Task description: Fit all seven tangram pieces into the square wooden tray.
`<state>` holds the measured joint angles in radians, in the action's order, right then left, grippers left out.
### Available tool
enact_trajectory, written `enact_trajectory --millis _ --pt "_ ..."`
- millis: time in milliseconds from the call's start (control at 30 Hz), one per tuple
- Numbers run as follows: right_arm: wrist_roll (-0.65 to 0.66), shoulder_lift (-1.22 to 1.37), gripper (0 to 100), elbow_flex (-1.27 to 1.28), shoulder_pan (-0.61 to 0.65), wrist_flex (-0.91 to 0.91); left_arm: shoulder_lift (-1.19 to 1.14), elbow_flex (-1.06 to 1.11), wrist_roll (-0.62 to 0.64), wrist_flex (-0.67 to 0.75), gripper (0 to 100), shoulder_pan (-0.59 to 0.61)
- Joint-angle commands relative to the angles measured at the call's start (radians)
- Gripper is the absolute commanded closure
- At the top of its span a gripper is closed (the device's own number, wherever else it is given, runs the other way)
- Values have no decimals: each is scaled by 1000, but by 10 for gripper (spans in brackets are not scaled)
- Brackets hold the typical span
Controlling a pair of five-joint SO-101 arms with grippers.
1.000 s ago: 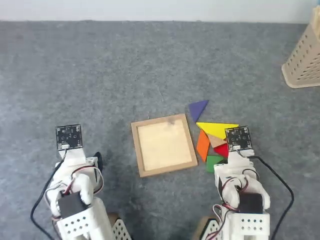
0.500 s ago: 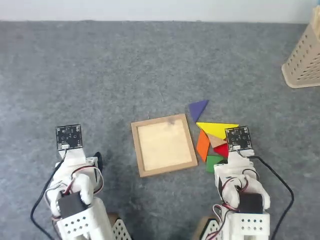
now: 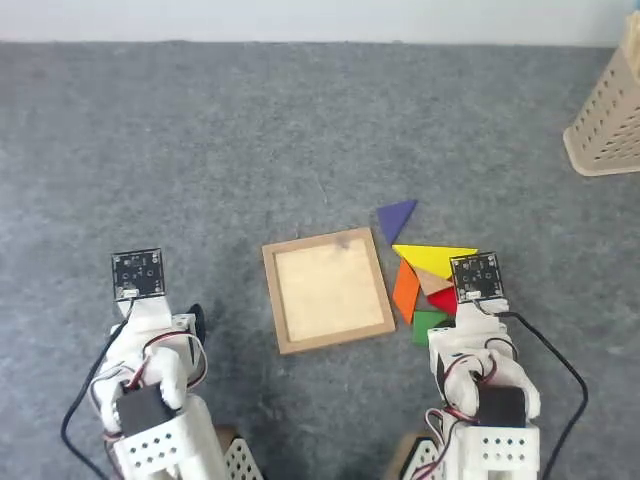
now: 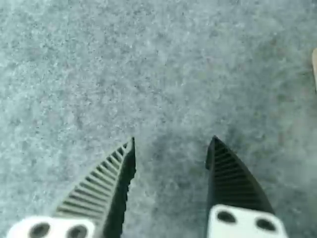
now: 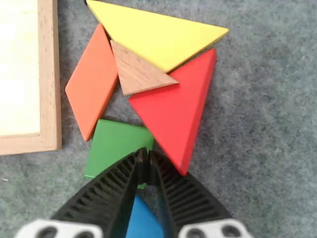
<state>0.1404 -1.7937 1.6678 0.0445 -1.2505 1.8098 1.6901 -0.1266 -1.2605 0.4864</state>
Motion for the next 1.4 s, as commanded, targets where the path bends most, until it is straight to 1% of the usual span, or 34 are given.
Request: enact_trajectory --millis 0,833,900,967,1000,1100,1167,1267,1367 --pt "15 -21 991 17 7 -4 12 -5 9 -3 775 -5" --pt "17 -21 990 17 -4 7 12 -5 9 -3 775 -5" --pt "18 -22 989 17 -58 42 12 -5 9 -3 775 -5" --pt "31 -22 989 17 -174 165 12 -5 9 -3 775 -5" --pt "66 -22 989 15 -245 239 12 -5 9 -3 775 -5" --pt "229 -21 989 12 -426 473 12 -5 9 -3 775 -5" --pt "258 -19 989 12 -498 561 12 -5 9 -3 775 -5" --pt "258 -18 989 -9 -538 550 12 -5 9 -3 775 -5" --pt "258 -18 989 -69 -550 467 12 -5 9 -3 775 -5"
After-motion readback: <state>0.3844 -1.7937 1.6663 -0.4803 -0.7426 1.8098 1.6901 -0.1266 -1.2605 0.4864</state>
